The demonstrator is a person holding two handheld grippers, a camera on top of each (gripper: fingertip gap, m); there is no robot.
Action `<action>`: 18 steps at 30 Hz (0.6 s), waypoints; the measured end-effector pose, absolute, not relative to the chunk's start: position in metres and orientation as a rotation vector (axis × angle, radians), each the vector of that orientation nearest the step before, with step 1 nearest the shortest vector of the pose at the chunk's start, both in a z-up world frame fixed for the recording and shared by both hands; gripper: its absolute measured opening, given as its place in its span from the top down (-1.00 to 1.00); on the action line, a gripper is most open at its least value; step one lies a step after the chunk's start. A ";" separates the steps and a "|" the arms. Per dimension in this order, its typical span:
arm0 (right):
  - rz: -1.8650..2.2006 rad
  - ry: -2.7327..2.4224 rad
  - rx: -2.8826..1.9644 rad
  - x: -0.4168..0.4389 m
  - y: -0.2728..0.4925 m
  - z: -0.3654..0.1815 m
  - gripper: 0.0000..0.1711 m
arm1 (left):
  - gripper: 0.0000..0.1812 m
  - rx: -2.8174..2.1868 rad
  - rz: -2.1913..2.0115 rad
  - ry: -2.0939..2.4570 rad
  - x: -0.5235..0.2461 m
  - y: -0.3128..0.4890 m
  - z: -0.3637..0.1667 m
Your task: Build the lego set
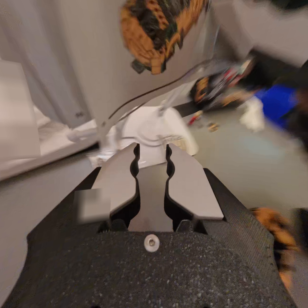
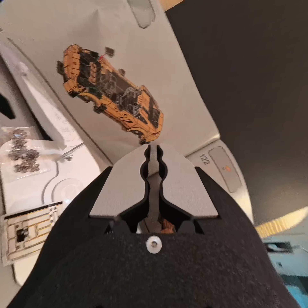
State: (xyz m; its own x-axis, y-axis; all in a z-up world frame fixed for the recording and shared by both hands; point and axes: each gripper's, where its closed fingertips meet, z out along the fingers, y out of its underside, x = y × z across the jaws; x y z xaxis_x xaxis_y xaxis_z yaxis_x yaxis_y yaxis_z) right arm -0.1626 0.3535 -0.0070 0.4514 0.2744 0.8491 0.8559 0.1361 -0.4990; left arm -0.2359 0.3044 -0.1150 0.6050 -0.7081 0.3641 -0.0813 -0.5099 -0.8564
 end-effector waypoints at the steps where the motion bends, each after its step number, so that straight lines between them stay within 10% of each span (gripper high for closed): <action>1: -0.541 -1.123 -1.419 -0.166 0.352 -0.013 0.93 | 0.63 -1.952 -1.141 0.519 -0.230 0.300 -0.109; 18: -0.578 -1.024 -1.508 -0.169 0.370 -0.004 1.00 | 0.77 -1.574 -1.767 -0.123 -0.237 0.336 -0.067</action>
